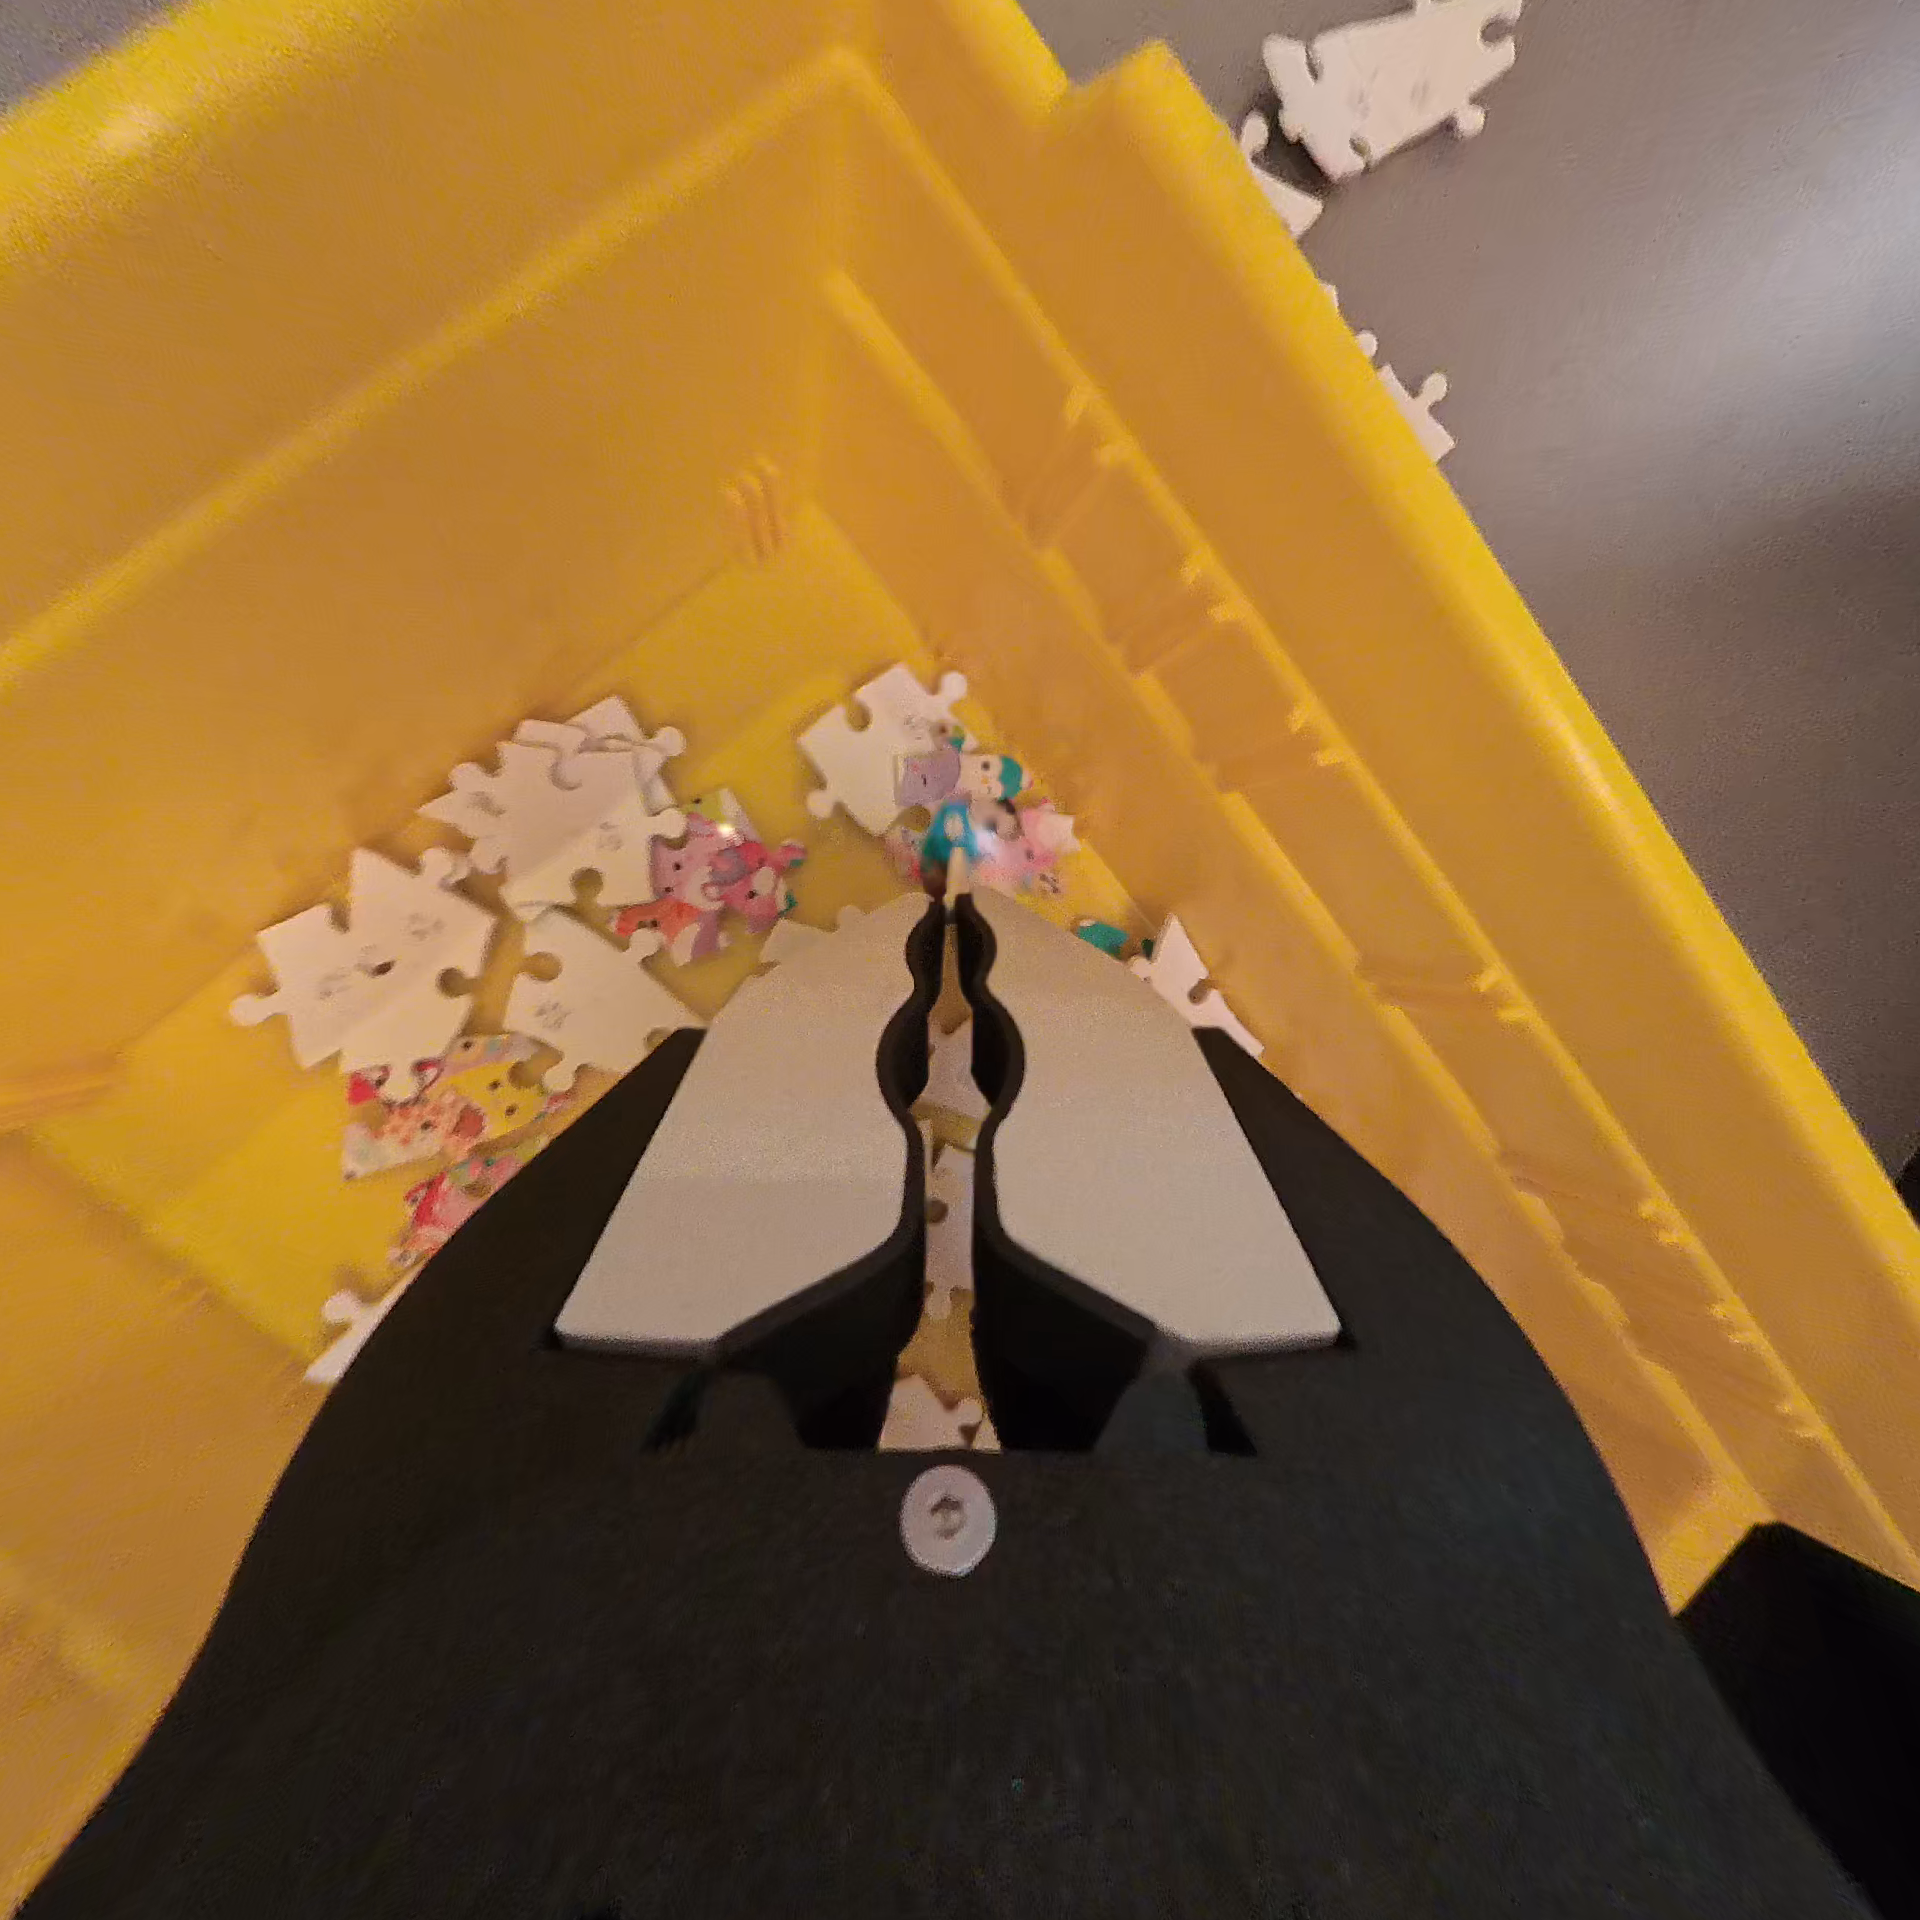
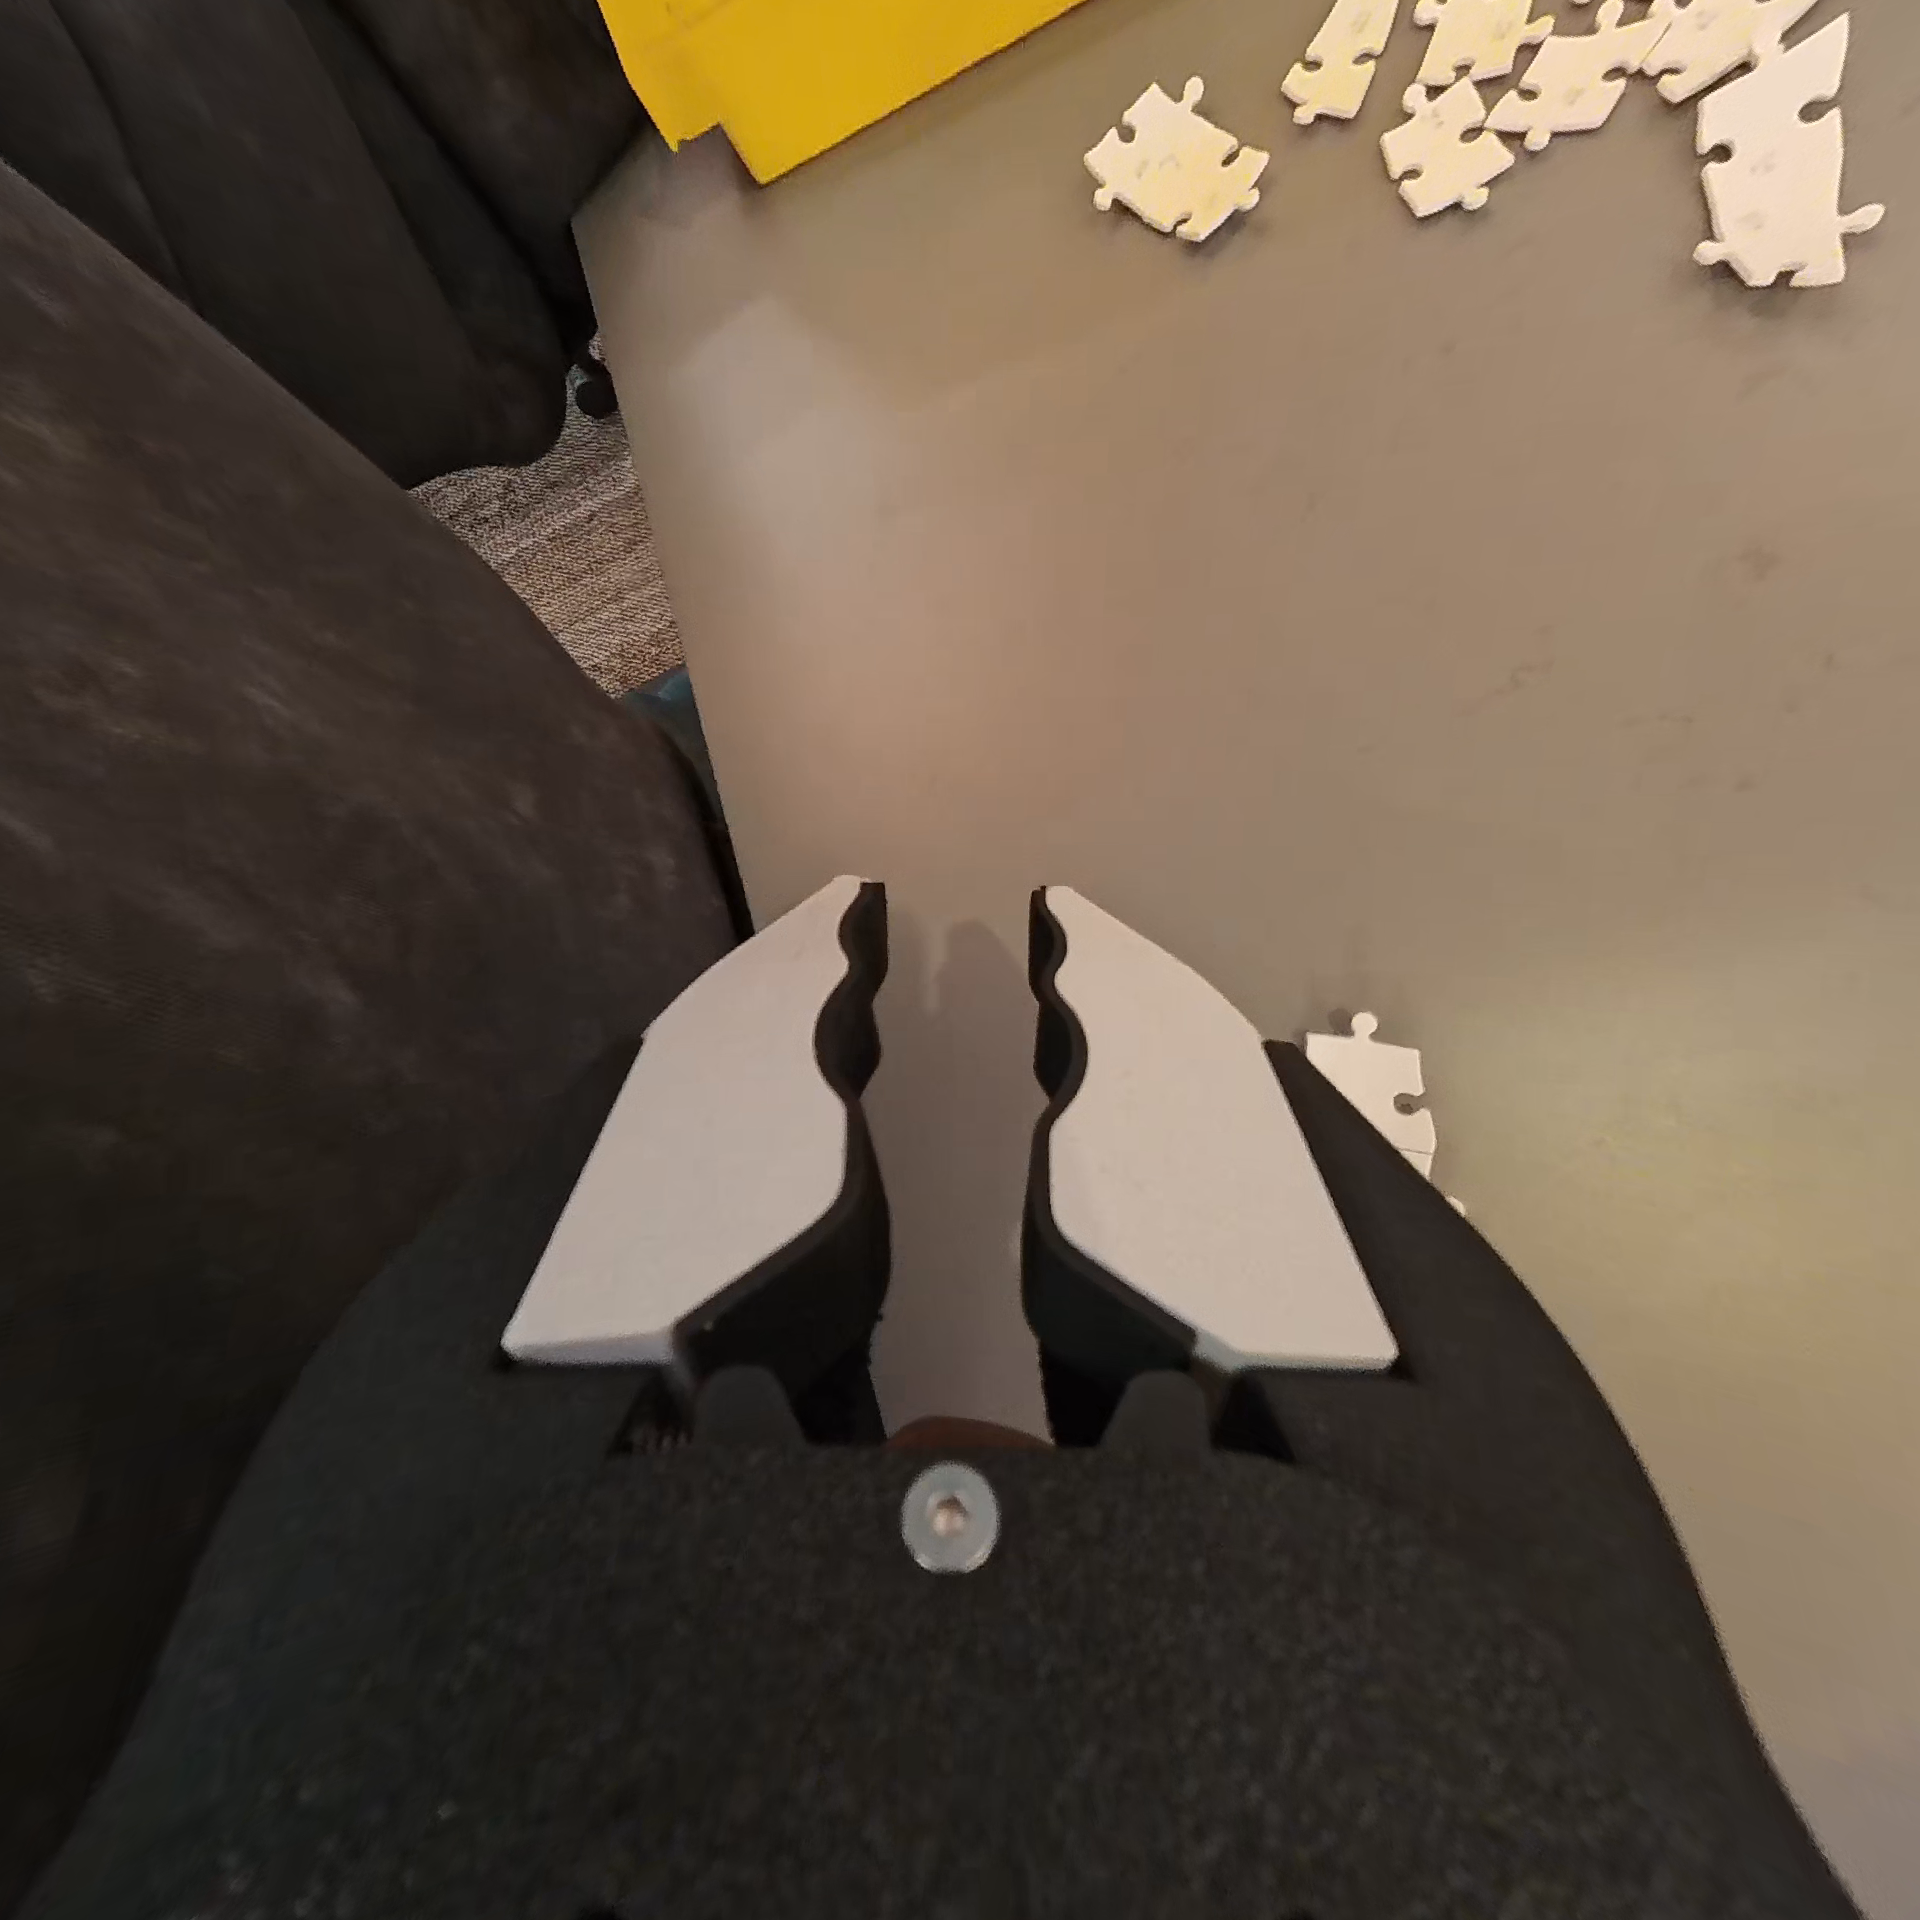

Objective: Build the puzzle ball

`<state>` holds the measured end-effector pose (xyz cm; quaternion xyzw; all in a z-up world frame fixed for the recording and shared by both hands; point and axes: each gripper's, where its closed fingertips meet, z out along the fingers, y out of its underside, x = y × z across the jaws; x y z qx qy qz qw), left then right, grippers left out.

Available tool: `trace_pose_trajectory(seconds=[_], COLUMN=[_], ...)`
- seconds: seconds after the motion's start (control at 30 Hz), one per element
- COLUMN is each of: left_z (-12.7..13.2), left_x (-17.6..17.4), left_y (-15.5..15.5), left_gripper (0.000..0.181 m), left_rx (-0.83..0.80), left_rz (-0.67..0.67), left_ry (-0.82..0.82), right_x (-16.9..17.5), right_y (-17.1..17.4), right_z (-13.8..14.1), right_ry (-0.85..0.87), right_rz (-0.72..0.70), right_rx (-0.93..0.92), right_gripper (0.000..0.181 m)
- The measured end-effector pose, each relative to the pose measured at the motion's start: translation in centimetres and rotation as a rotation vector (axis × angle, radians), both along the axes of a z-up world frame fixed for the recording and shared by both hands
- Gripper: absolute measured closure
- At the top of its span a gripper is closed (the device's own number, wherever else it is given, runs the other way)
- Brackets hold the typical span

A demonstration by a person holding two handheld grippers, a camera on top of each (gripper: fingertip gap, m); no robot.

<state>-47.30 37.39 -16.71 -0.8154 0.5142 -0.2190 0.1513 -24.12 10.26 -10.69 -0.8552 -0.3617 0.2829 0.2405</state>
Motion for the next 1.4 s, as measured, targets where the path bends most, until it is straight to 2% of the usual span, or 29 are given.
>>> trace_pose_trajectory(seconds=[0.03, 0.2, 0.3, 0.37, 0.4, 0.43, 0.57, 0.67, 0.73, 0.8, 0.87, 0.93, 1.0, 1.13, 1.2, 1.27, 1.4], left_z=[0.4, 2.0, 2.9, 2.5, 2.2, 2.0, 2.4, 2.5, 1.2, -0.3, -1.4, -2.2, -2.4, -2.4, -1.9, 0.0, 6.8], left_x=[-0.3, -1.9, -3.6, -3.5, -3.3, -3.0, -2.9, -1.3, -0.2, 0.4, 1.0, 1.5, 1.6, 1.4, 1.4, 1.4, 0.8], left_y=[0.3, 1.1, 2.7, 1.5, 0.8, 0.7, 2.0, 0.7, -0.1, 0.5, 0.5, 0.1, 0.6, 0.6, 0.6, 0.4, -0.3], left_gripper=[0.18, 0.18, 0.18, 0.177, 0.168, 0.161, 0.154, 0.151, 0.137, 0.12, 0.122, 0.134, 0.145, 0.146, 0.146, 0.146, 0.146], left_rx=[0.019, 0.111, 0.248, 0.213, 0.166, 0.143, 0.137, 0.091, 0.1, 0.16, 0.125, 0.081, 0.131, 0.134, 0.112, 0.042, -0.143], left_rz=[0.02, 0.102, 0.198, 0.154, 0.128, 0.127, 0.151, 0.032, -0.064, -0.097, -0.099, -0.097, -0.08, -0.062, -0.028, 0.037, 0.154], left_ry=[-0.013, -0.067, -0.025, -0.011, -0.006, -0.008, -0.009, -0.02, 0.047, 0.124, 0.149, 0.152, 0.157, 0.175, 0.11, -0.053, -0.535], right_x=[0.0, -0.3, -0.5, -0.5, -0.5, -0.5, -0.6, -0.5, -0.5, -0.6, -0.8, -0.9, -0.9, -0.7, -0.7, -0.6, -0.4], right_y=[0.1, 0.2, 0.2, 0.2, 0.1, 0.1, 0.0, -0.1, -0.1, -0.1, -0.1, -0.3, -0.4, -0.4, -0.4, -0.5, -0.6], right_z=[-0.1, -0.3, -0.4, -0.5, -0.5, -0.6, -0.5, -0.6, -0.6, -0.7, -0.8, -0.9, -1.0, -1.0, -1.0, -0.9, -0.8], right_ry=[-0.001, -0.005, -0.007, -0.009, -0.012, -0.015, -0.02, -0.025, -0.02, -0.015, -0.013, -0.015, -0.017, -0.013, -0.012, -0.013, -0.014], right_rz=[0.0, 0.013, 0.016, 0.018, 0.018, 0.019, 0.02, 0.018, 0.016, 0.019, 0.025, 0.033, 0.04, 0.039, 0.039, 0.04, 0.033], right_rx=[-0.003, -0.012, -0.015, -0.02, -0.024, -0.024, -0.026, -0.023, -0.026, -0.029, -0.032, -0.036, -0.037, -0.039, -0.039, -0.034, -0.03], right_gripper=[0.155, 0.156, 0.156, 0.156, 0.156, 0.156, 0.156, 0.156, 0.156, 0.156, 0.156, 0.156, 0.156, 0.157, 0.157, 0.157, 0.157])
